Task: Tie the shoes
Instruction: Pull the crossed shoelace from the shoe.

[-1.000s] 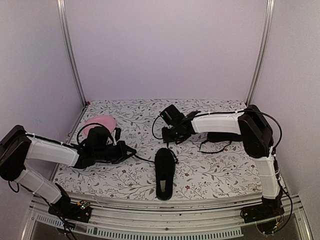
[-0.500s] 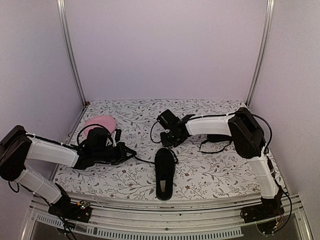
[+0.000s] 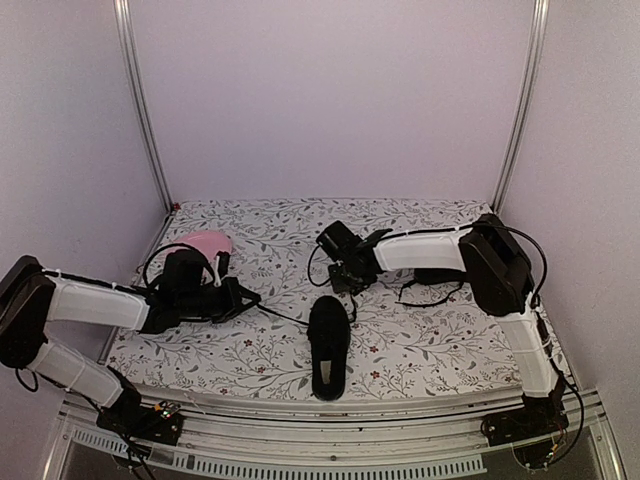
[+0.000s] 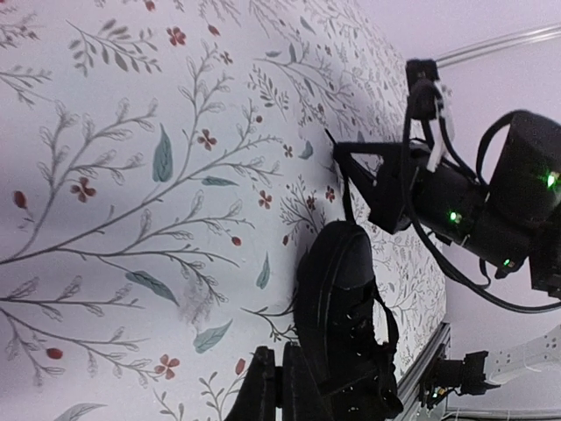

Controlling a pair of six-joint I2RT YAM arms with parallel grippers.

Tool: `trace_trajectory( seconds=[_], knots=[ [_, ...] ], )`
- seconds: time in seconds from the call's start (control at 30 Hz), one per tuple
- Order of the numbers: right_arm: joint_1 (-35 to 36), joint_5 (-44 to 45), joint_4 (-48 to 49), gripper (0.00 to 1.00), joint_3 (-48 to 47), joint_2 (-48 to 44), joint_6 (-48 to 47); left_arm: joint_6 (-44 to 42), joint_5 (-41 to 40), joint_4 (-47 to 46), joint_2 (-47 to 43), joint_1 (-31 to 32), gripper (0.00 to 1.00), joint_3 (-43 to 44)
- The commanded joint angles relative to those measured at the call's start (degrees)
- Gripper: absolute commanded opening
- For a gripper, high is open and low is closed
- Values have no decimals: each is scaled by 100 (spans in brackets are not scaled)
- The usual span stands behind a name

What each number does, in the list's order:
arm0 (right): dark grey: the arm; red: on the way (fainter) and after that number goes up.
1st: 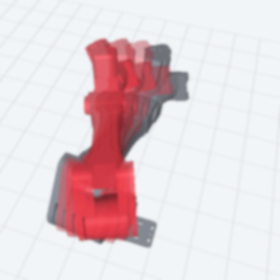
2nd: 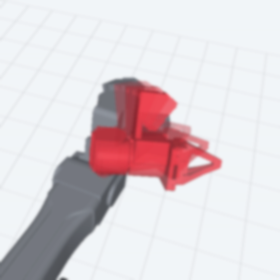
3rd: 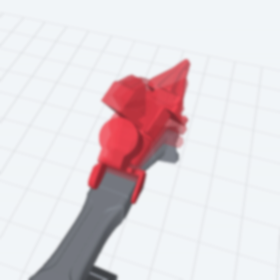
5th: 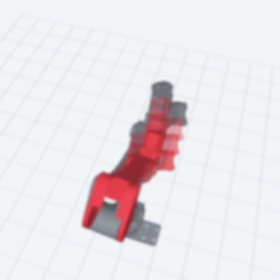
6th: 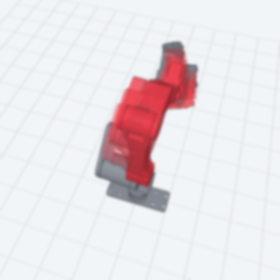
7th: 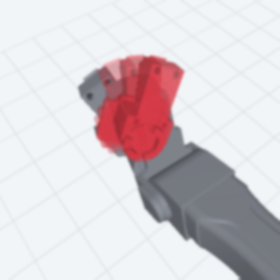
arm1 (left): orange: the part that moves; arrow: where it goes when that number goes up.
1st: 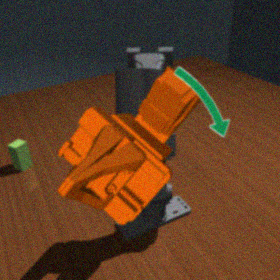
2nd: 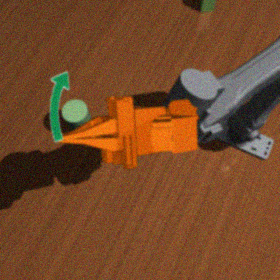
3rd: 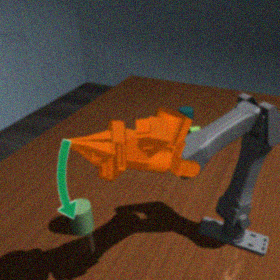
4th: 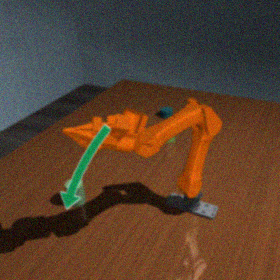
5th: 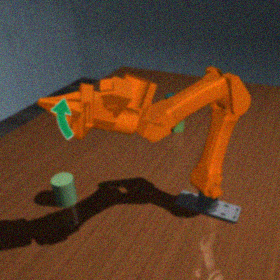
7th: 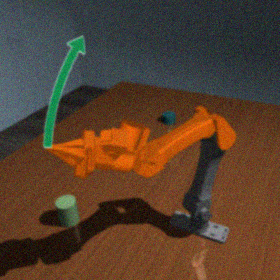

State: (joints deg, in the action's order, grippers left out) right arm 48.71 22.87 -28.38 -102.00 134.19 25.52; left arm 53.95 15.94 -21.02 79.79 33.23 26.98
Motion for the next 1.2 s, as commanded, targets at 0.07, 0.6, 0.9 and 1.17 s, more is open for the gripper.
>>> trace_trajectory(
  seconds=[0.07, 0.6, 0.9, 1.17],
  knots=[
    [-467, 631, -158, 2, 1157, -1626, 236, -713, -33, 925, -792, -950, 0, -89],
    [-1120, 902, -455, 2, 4121, -4054, 1084, -1308, 112, 2140, -1966, -2093, 0, -420],
    [-1127, 31, -278, 2, 5389, -5108, 1519, -1582, -214, 3211, -2782, -2726, 0, -484],
    [-670, -903, 1115, 2, 5979, -6331, 853, -1726, 547, 2837, -2813, -2911, 0, -527]
  ],
)
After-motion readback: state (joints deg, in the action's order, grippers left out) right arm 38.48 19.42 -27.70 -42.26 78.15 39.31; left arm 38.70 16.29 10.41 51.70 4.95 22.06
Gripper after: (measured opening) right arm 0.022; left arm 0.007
